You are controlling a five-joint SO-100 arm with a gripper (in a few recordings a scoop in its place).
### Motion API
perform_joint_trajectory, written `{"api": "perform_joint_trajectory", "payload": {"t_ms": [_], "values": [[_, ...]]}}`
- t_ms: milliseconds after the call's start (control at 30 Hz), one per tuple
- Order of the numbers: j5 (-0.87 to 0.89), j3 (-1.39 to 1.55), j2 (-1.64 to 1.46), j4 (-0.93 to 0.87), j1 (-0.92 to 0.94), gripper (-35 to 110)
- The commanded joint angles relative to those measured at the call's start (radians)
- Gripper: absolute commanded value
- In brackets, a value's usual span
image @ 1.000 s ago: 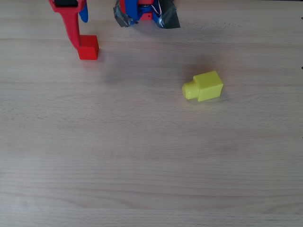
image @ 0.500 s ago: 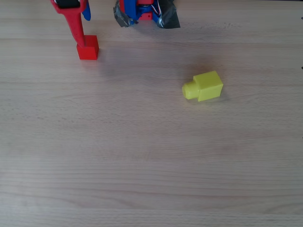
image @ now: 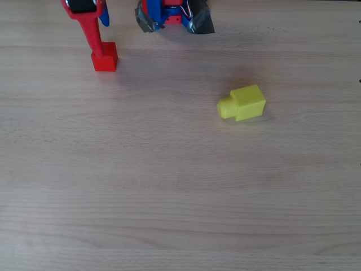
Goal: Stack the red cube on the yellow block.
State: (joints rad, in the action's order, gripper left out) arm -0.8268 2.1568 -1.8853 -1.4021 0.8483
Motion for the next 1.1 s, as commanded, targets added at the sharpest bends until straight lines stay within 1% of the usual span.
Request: {"api": "perform_joint_trajectory", "payload": {"t_ms": [0,500,633,800,967,1067], "values": [[-0.014,0.006,-0.034,0.021,0.018,33],[-0.003,0.133,-0.021,0.195,0.003,32],[0.028,0.173,-0.021,0.252,-0.008,27],[0.078,0.189,-0.026,0.281,-0.021,14],[0.140,0.176,-0.049,0.295,-0.048,10],[0.190,0.138,-0.078,0.264,-0.081,9]]}}
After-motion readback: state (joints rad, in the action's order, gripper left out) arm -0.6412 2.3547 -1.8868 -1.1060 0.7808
